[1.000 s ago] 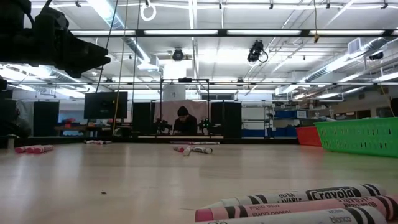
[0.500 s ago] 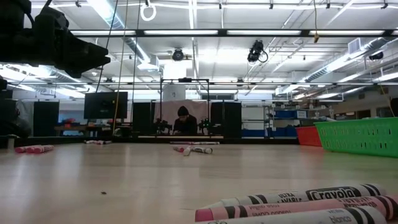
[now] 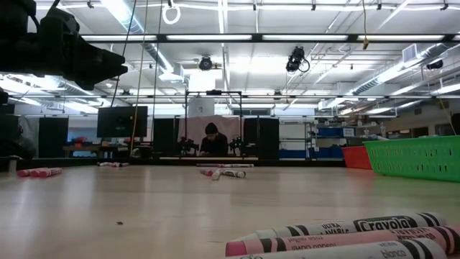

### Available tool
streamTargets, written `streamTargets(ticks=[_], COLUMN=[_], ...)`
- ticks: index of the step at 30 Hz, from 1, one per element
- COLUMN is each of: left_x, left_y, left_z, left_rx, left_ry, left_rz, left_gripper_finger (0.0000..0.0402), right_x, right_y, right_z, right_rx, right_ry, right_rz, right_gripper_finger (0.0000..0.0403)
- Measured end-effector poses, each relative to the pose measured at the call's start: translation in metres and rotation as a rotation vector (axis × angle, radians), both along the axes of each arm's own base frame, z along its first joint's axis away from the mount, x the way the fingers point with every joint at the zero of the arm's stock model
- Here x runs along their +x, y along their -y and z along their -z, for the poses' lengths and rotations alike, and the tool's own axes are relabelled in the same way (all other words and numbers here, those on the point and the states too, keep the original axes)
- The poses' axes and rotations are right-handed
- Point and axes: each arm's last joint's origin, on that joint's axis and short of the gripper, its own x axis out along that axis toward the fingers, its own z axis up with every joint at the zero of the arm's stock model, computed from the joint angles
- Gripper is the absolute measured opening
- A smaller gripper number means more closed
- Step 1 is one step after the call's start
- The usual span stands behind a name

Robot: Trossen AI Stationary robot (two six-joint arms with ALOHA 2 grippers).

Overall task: Sort crayons
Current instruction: Put the pink crayon into the green bin

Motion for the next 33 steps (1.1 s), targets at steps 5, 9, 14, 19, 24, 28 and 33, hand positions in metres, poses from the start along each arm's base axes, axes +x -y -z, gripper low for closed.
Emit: streamTargets(ticks=[5,9,14,19,24,28,33], left_x=[0.0,0.0,0.0,0.0,0.0,0.0,0.0], left_y=[0.0,0.0,0.0,0.0,0.0,0.0,0.0], left_z=[0.0,0.0,0.0,0.0,0.0,0.0,0.0], left_rx=[0.0,0.0,0.0,0.0,0.0,0.0,0.0], left_ry=[0.0,0.0,0.0,0.0,0.0,0.0,0.0], left_rz=[0.0,0.0,0.0,0.0,0.0,0.0,0.0], left_gripper_finger=[0.024,0.024,0.024,0.024,0.024,0.024,0.024], right_x=[0.005,0.008,0.025,0.054,0.075,0.077,0.064], right_y=[0.004,0.006,0.008,0.022,0.057,0.093,0.139], right_z=[0.0,0.0,-0.012,-0.039,-0.079,-0.111,-0.126], right_rx=[-0.007,-0.005,-0.046,-0.119,-0.244,-0.332,-0.472], right_ry=[-0.003,-0.012,0.064,0.172,0.214,0.178,0.056], right_rz=[0.025,0.036,0.026,-0.035,-0.119,-0.175,-0.194], right_gripper_finger=[0.0031,0.0025,0.0037,0.0038,0.0038,0.0038,0.0039])
